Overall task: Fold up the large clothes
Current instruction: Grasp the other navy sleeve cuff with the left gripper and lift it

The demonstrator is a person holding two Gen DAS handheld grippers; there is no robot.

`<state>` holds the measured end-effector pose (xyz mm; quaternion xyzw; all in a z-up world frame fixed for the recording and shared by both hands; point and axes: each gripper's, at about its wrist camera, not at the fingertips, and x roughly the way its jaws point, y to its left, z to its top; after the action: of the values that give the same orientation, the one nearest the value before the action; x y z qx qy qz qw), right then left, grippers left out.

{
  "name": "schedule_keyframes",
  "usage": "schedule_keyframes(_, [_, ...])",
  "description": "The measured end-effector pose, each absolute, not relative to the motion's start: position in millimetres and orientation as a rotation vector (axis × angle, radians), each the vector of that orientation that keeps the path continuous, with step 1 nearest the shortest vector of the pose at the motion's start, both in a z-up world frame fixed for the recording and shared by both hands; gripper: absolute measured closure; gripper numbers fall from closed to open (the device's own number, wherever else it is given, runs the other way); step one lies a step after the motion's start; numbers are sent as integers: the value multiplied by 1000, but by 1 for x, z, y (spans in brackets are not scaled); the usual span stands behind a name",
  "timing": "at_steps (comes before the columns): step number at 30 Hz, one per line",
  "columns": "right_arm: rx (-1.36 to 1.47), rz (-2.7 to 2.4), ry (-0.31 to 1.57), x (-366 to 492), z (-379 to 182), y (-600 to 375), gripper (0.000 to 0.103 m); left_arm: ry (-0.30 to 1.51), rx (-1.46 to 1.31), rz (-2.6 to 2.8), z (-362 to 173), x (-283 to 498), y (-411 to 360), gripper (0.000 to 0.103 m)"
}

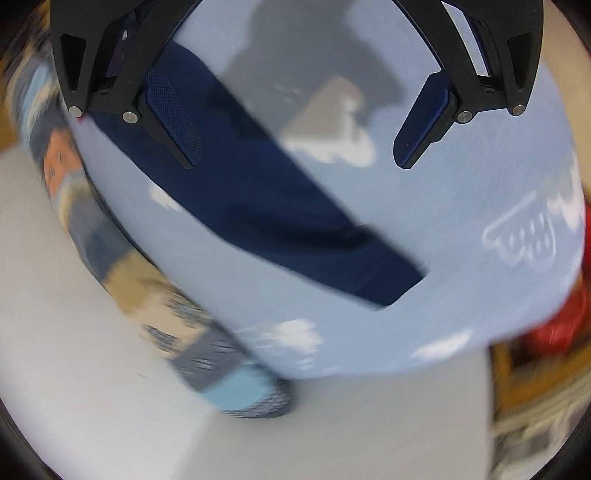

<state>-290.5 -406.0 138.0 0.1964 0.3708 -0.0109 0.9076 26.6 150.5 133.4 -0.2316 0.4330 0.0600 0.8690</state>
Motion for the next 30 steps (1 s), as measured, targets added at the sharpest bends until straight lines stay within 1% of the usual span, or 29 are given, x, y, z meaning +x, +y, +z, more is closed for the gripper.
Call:
schedule_keyframes(2, [407, -18, 747, -296, 142, -400, 35, 909, -635, 132, 112, 31, 192, 6])
schedule_keyframes(3, [420, -1, 735, -299, 144, -397, 35, 894, -699, 116, 105, 34, 208, 12])
schedule_keyframes(4, [420, 8, 713, -303, 149, -394, 35, 873, -767, 101, 98, 37, 225, 13])
schedule_keyframes(6, [372, -22, 673, -311, 154, -385, 34, 878, -806, 105, 86, 46, 240, 13])
schedule_keyframes(9, [343, -40, 694, -306, 148, -378, 34, 868, -903, 66, 67, 63, 249, 13])
schedule_keyframes(12, [344, -41, 717, -299, 141, -375, 34, 850, -894, 68, 54, 76, 245, 15])
schedule_keyframes(14, [338, -36, 736, -294, 135, -373, 34, 834, -953, 62, 38, 88, 248, 21])
schedule_keyframes(15, [333, -31, 740, -292, 133, -373, 34, 808, -1012, 57, 29, 92, 253, 26])
schedule_keyframes(21, [295, -40, 742, -289, 127, -373, 34, 698, -1097, 73, 15, 129, 260, 27])
schedule_keyframes(23, [297, -47, 742, -288, 127, -374, 34, 666, -1101, 82, 15, 137, 259, 52])
schedule_keyframes(24, [299, -46, 740, -288, 127, -373, 34, 674, -1091, 76, 14, 141, 259, 88])
schedule_keyframes(25, [297, -51, 737, -287, 128, -373, 34, 694, -1082, 57, 13, 147, 256, 98])
schedule_keyframes(27, [298, -54, 728, -287, 129, -373, 34, 677, -1051, 38, 23, 145, 253, 98])
schedule_keyframes(30, [280, -72, 714, -287, 134, -371, 34, 635, -980, -34, 54, 136, 245, 98])
